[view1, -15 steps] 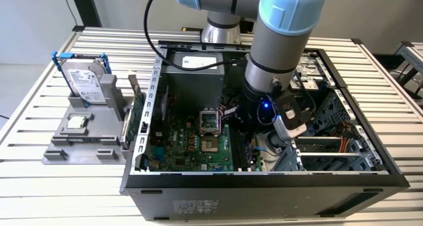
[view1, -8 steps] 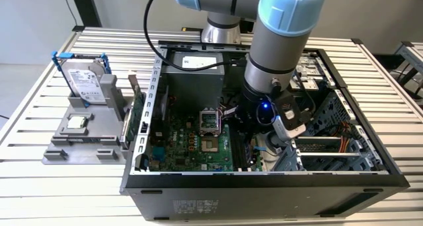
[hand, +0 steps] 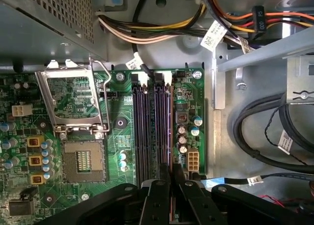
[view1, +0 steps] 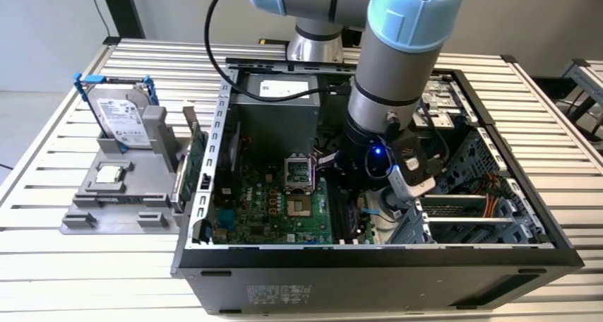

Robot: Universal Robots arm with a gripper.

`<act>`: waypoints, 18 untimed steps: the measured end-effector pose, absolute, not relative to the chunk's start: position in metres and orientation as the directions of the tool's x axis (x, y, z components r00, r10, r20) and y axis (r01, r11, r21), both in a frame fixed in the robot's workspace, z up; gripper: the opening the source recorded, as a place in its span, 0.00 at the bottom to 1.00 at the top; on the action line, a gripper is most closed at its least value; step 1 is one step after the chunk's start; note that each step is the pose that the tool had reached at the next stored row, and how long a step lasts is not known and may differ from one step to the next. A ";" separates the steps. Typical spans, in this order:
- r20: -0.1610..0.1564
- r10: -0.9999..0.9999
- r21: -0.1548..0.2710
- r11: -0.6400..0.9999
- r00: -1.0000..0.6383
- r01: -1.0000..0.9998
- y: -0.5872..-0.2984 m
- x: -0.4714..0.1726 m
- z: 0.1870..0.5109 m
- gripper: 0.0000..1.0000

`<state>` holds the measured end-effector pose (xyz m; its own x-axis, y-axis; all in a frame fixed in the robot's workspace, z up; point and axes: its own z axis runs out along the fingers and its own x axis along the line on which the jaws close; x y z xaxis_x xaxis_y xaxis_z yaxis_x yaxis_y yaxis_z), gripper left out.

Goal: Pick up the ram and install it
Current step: 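Insert the ram into the slot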

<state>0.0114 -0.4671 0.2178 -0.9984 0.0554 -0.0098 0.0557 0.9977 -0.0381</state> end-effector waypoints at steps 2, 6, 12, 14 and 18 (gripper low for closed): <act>-0.006 0.055 -0.038 0.998 -0.998 0.056 -0.467 0.011 0.217 0.00; 0.002 0.055 -0.039 0.998 -0.998 0.055 -0.467 0.011 0.217 0.00; 0.012 0.055 -0.040 0.998 -0.998 0.055 -0.468 0.012 0.228 0.00; 0.007 0.055 -0.040 0.998 -0.998 0.055 -0.468 0.012 0.228 0.00; -0.010 0.055 -0.040 0.998 -0.998 0.056 -0.468 0.012 0.227 0.00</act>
